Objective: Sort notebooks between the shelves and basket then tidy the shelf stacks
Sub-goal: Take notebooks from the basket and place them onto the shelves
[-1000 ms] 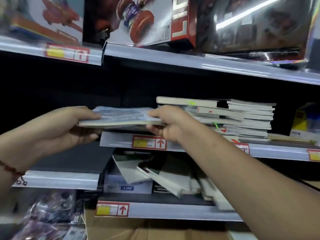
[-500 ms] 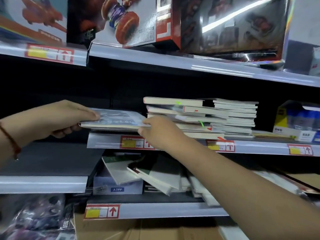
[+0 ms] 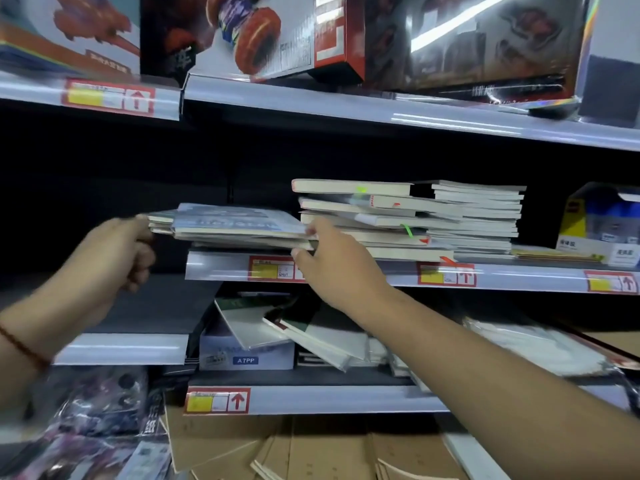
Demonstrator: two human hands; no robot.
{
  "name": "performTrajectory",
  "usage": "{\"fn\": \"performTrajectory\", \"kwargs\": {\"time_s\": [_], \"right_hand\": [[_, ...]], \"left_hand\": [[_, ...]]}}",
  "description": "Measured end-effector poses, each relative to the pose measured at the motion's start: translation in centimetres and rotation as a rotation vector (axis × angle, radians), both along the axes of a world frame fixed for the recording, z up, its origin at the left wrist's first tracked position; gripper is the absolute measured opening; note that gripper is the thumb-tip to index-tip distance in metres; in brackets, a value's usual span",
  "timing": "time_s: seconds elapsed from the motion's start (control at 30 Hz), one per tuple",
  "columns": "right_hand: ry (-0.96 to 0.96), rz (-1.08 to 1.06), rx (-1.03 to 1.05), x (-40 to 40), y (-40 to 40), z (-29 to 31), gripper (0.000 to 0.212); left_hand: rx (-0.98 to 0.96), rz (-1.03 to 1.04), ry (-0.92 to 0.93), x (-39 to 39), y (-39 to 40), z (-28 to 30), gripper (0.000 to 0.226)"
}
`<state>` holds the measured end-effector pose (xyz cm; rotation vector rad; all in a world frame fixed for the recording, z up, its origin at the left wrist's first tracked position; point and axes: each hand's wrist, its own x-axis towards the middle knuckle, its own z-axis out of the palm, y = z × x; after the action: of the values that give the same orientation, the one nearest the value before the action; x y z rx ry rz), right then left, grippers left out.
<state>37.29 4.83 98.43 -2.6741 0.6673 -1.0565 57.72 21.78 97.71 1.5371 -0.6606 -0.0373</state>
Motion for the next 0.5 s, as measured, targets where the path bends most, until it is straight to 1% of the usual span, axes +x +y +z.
{"fn": "performTrajectory", "kwargs": {"time_s": [0.03,0.1,0.2,0.27,0.33,0.4,0.43,0.5], "right_hand": [[-0.027,0.018,0.004,-0.7,0.1,-0.9,0.027],[-0.020,0.043,0.027,-2.4,0.1,-3.1,0.018],[0.094,0.026,0.044,-5.2,-0.7,-7.8,0.011],[0.198,0.002,0.080,-7.0,-1.4,-11.4,0.014],[0.334,-0.040,0.168,-9.2,-2.8,-16.1,0.017],[0.486,-0.086,0.269,-11.9,-4.5,-21.3,0.022],[0.548,-0.096,0.322,-13.4,-5.3,-24.1,0.025],[0.677,-0.119,0.409,-16.7,-6.8,-29.9,0.033]], "left_hand": [[0.038,-0.015,0.003,-0.3,0.1,-1.8,0.028],[0.212,-0.118,-0.052,-1.5,0.0,-6.0,0.026],[0.468,-0.357,-0.115,-5.0,-1.1,-12.3,0.022],[0.569,-0.497,-0.192,-7.3,-1.9,-15.5,0.016],[0.678,-0.583,-0.299,-9.0,-3.9,-19.6,0.018],[0.791,-0.680,-0.361,-10.8,-6.0,-23.7,0.016],[0.836,-0.733,-0.378,-12.0,-7.2,-25.8,0.019],[0.924,-0.829,-0.401,-14.5,-9.7,-30.1,0.036]]}}
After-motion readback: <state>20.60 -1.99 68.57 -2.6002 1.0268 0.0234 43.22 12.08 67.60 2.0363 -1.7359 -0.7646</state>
